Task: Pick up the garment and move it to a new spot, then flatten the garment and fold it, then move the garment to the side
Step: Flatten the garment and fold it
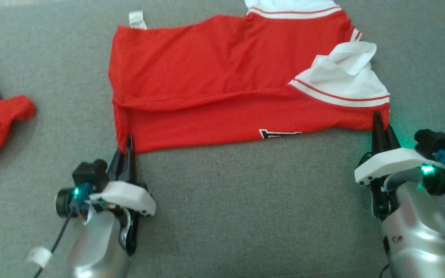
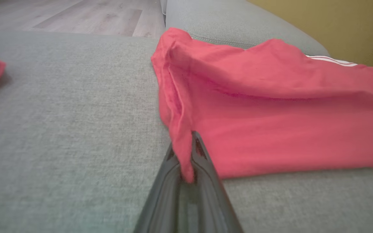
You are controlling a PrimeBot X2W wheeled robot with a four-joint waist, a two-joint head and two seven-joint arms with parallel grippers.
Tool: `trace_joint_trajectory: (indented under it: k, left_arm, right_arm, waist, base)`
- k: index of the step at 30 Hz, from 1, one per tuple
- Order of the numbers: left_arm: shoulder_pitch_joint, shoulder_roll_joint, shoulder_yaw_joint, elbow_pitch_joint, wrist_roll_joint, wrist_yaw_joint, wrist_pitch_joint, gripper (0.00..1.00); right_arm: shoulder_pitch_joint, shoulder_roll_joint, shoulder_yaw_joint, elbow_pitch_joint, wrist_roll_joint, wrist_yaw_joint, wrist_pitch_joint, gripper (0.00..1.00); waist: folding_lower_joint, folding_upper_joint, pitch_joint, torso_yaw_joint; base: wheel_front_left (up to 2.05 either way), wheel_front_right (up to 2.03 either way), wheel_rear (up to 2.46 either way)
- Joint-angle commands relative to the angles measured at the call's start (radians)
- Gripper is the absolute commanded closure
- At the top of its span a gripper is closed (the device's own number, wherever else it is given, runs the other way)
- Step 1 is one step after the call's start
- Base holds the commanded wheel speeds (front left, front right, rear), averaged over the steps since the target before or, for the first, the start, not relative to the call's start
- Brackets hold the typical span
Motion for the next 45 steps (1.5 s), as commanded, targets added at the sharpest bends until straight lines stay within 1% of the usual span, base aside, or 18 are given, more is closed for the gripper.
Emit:
trace_joint_trajectory:
  k: [1, 7, 11, 14, 15, 16, 17, 20, 22, 26, 28, 29, 34, 37, 39, 45]
  left_arm:
    - [0.054, 0.014, 0.037, -0.015, -0.005, 0.018, 0.003, 1.00]
    - [0.145, 0.014, 0.051, -0.057, 0.005, 0.022, 0.003, 1.00]
    - [0.225, 0.014, 0.027, -0.037, -0.006, 0.013, 0.003, 1.00]
    - [0.264, 0.014, 0.007, -0.033, -0.021, 0.014, 0.003, 1.00]
    - [0.272, 0.014, 0.000, -0.032, -0.027, 0.014, 0.003, 1.00]
    - [0.274, 0.014, -0.006, -0.033, -0.032, 0.016, 0.003, 0.79]
    - [0.272, 0.014, -0.009, -0.034, -0.038, 0.020, 0.003, 0.00]
    - [0.247, 0.014, -0.011, -0.035, -0.046, 0.019, 0.003, 0.00]
    - [0.195, 0.019, -0.005, -0.045, -0.030, 0.019, 0.003, 0.00]
    - [0.025, 0.074, -0.014, -0.014, 0.002, -0.008, 0.010, 0.00]
    - [-0.078, 0.107, -0.024, 0.013, 0.014, -0.024, 0.043, 0.00]
    - [-0.175, 0.137, -0.035, 0.039, 0.017, -0.041, 0.093, 0.00]
    - [-0.345, 0.199, -0.075, 0.118, 0.003, -0.066, 0.222, 0.00]
    - [-0.395, 0.224, -0.096, 0.163, -0.021, -0.070, 0.275, 0.00]
    - [-0.411, 0.227, -0.124, 0.176, -0.055, -0.071, 0.297, 0.00]
    - [-0.419, 0.248, -0.200, 0.173, -0.173, -0.071, 0.303, 0.00]
  right_arm:
    - [0.016, 0.002, 0.011, -0.048, 0.015, -0.001, 0.001, 1.00]
    - [0.116, -0.009, 0.000, -0.109, 0.056, -0.001, 0.001, 1.00]
    - [0.216, -0.017, 0.007, -0.137, 0.089, -0.001, 0.001, 1.00]
    - [0.276, -0.019, 0.028, -0.148, 0.112, -0.001, 0.001, 1.00]
    - [0.287, -0.019, 0.031, -0.150, 0.121, -0.001, 0.001, 0.28]
    - [0.293, -0.020, 0.032, -0.153, 0.129, -0.001, 0.001, 0.00]
    - [0.294, -0.023, 0.023, -0.164, 0.133, -0.001, 0.001, 0.00]
    - [0.286, -0.027, 0.016, -0.187, 0.122, -0.001, 0.001, 0.00]
    - [0.268, -0.028, 0.008, -0.212, 0.112, -0.001, 0.001, 0.00]
    - [0.205, -0.035, 0.023, -0.238, 0.085, -0.001, 0.001, 0.00]
    - [0.166, -0.041, 0.039, -0.243, 0.077, -0.001, 0.001, 0.00]
    - [0.126, -0.044, 0.059, -0.247, 0.073, -0.001, 0.001, 0.00]
    - [0.039, -0.046, 0.120, -0.244, 0.077, -0.001, 0.001, 0.00]
    - [0.005, -0.045, 0.158, -0.238, 0.085, -0.001, 0.001, 0.00]
    - [-0.010, -0.045, 0.175, -0.236, 0.092, -0.001, 0.001, 0.00]
    - [-0.032, -0.057, 0.202, -0.233, 0.111, -0.001, 0.001, 0.00]
  waist:
    - [-0.0003, 0.0000, -0.034, 0.004]
    - [-0.0003, 0.0000, -0.142, 0.022]
    - [-0.0003, 0.0000, -0.202, 0.037]
    - [-0.0003, 0.0000, -0.218, 0.044]
    - [-0.0003, 0.0000, -0.219, 0.045]
    - [-0.0003, 0.0000, -0.218, 0.046]
    - [-0.0003, 0.0000, -0.215, 0.046]
    - [-0.0003, 0.0000, -0.203, 0.049]
    - [-0.0003, 0.0000, -0.181, 0.051]
    - [-0.0003, 0.0000, -0.126, 0.056]
    - [-0.0003, 0.0000, -0.096, 0.058]
    - [-0.0003, 0.0000, -0.064, 0.056]
    - [-0.0003, 0.0000, 0.006, 0.042]
    - [-0.0003, 0.0000, 0.035, 0.031]
    - [-0.0003, 0.0000, 0.047, 0.024]
    - [-0.0003, 0.0000, 0.066, 0.019]
  base:
    - [0.00, 0.00, 0.00]
    - [0.00, 0.00, 0.00]
    - [0.00, 0.00, 0.00]
    - [0.00, 0.00, 0.00]
    - [0.00, 0.00, 0.00]
    - [0.00, 0.00, 0.00]
    - [0.00, 0.00, 0.00]
    - [0.00, 0.00, 0.00]
    - [0.00, 0.00, 0.00]
    - [0.00, 0.00, 0.00]
    - [0.00, 0.00, 0.00]
    - [0.00, 0.00, 0.00]
    - [0.00, 0.00, 0.00]
    - [0.00, 0.00, 0.00]
    - [0.00, 0.00, 0.00]
    - [0.00, 0.00, 0.00]
